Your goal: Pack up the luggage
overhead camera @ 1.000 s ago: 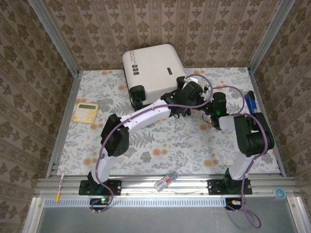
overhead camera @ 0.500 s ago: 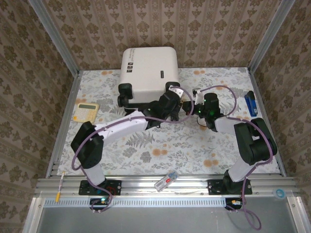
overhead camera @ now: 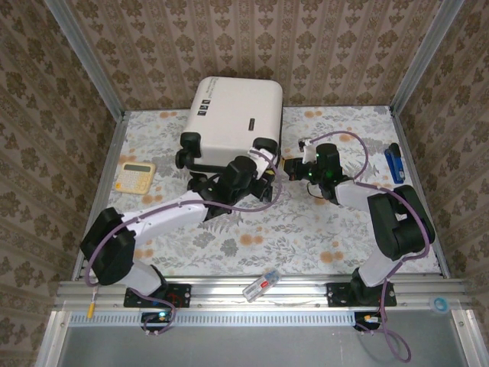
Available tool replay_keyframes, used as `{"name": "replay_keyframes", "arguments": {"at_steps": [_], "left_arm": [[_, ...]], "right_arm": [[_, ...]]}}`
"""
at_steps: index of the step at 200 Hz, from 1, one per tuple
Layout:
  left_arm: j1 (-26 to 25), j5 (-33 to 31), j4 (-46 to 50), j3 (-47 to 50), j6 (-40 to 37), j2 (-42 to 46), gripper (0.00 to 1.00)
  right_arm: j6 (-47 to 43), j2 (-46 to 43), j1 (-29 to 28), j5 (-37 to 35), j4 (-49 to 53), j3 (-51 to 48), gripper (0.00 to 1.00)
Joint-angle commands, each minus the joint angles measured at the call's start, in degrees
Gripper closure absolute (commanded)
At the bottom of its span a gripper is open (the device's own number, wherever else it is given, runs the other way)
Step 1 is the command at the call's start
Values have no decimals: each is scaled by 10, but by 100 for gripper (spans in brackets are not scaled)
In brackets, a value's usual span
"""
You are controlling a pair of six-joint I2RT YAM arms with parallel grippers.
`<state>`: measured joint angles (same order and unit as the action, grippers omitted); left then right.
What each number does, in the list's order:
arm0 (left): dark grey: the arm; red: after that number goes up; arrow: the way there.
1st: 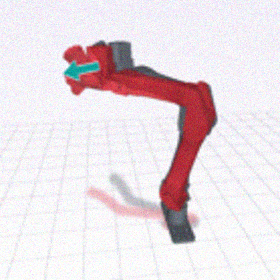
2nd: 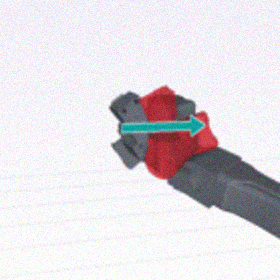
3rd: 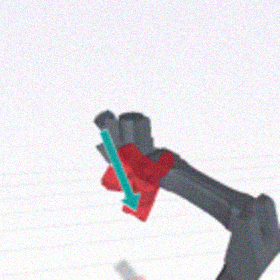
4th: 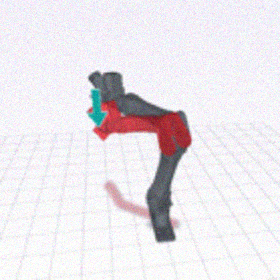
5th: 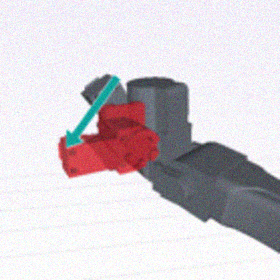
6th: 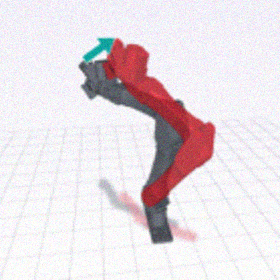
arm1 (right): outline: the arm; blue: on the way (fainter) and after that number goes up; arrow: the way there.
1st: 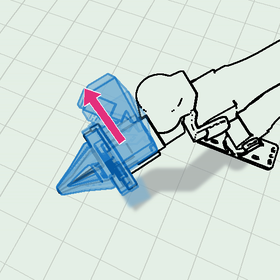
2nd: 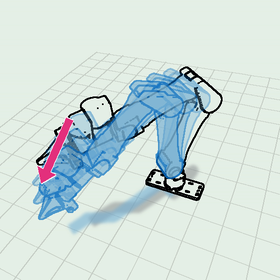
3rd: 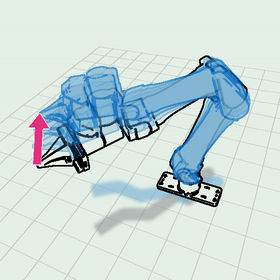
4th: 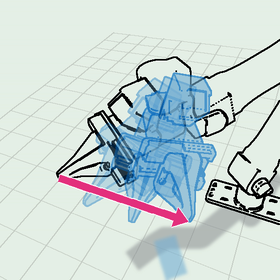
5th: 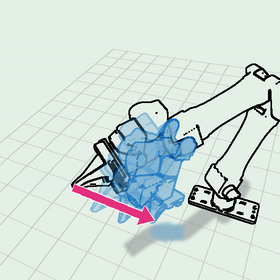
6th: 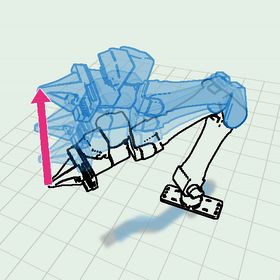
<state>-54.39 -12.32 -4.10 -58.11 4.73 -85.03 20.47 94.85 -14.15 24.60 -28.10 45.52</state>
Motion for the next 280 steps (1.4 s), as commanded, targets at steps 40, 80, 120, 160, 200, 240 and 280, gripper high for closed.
{"name": "replay_keyframes", "arguments": {"at_steps": [40,80,120,160,200,240,280], "left_arm": [[9,129,-72,132,-18,86,58],[25,145,-109,121,2,68,35],[25,106,-116,81,20,36,32],[20,52,-148,89,36,35,32],[15,37,-194,105,51,33,34],[9,32,-201,98,39,21,50],[9,54,-173,100,9,31,67]], "right_arm": [[5,15,9,-21,-64,28,100],[18,22,7,-12,-77,16,100],[6,3,4,-18,-72,3,100],[-4,-3,2,-16,-63,2,100],[-4,5,-2,-17,-66,4,100],[4,14,-2,1,-45,22,100],[-12,18,-3,-13,-11,42,100]]}}
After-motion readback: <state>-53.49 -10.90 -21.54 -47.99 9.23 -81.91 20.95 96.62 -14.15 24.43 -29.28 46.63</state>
